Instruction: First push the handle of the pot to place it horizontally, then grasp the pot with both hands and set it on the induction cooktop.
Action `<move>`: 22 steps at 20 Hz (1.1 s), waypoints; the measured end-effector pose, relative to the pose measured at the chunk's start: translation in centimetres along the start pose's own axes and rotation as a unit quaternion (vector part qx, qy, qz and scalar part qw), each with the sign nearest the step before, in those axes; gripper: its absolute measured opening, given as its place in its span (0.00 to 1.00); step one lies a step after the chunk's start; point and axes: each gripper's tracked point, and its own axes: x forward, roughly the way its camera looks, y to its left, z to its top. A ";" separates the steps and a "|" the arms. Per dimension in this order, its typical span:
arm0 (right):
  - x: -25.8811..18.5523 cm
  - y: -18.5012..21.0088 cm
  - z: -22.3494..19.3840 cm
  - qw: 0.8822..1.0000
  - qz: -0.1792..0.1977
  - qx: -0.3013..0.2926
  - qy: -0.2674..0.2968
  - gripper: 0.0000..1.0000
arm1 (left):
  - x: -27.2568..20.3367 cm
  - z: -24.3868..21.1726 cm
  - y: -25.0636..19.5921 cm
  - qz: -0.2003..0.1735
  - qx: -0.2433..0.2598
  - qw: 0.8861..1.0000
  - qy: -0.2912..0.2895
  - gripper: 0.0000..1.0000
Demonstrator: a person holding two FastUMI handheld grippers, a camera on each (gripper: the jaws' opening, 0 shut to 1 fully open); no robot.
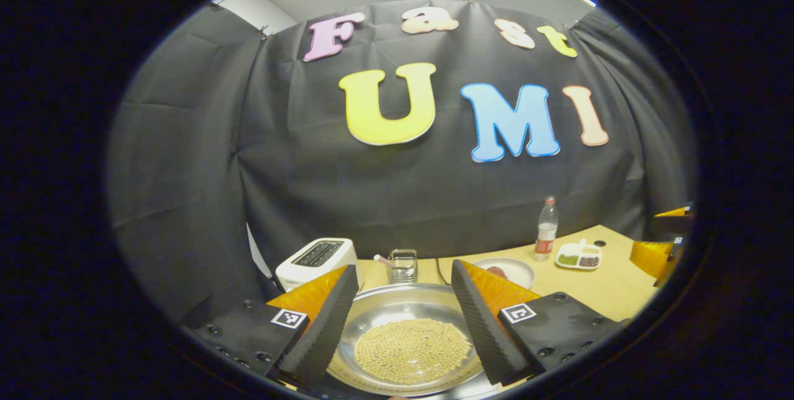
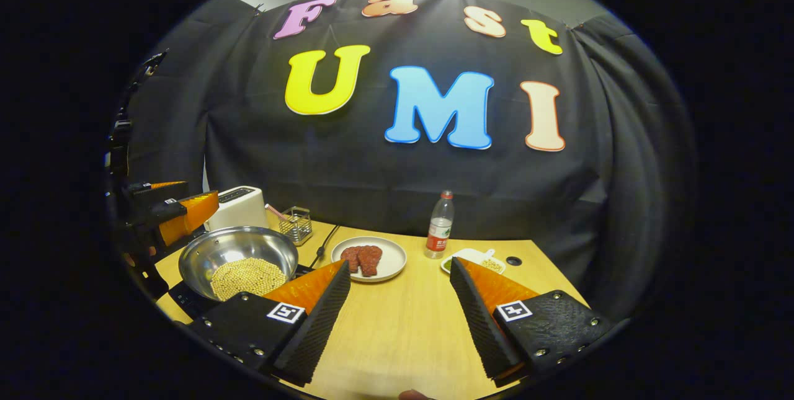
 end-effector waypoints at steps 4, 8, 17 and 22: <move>-4.4 -5.6 1.6 1.000 -0.009 0.013 -0.027 0.97 | -5.0 3.7 -5.5 -0.009 -0.001 1.000 -0.030 0.98; -8.9 -9.9 2.5 0.998 -0.006 0.035 -0.049 0.96 | -10.6 6.4 -9.9 -0.014 0.007 0.998 -0.056 1.00; -17.0 -14.9 3.1 0.994 -0.044 0.043 -0.088 0.96 | -19.8 8.6 -13.3 -0.033 0.011 0.996 -0.085 0.90; -19.3 -14.9 4.4 0.991 -0.061 0.055 -0.108 0.96 | -21.9 8.6 -12.2 -0.046 0.015 0.996 -0.081 0.90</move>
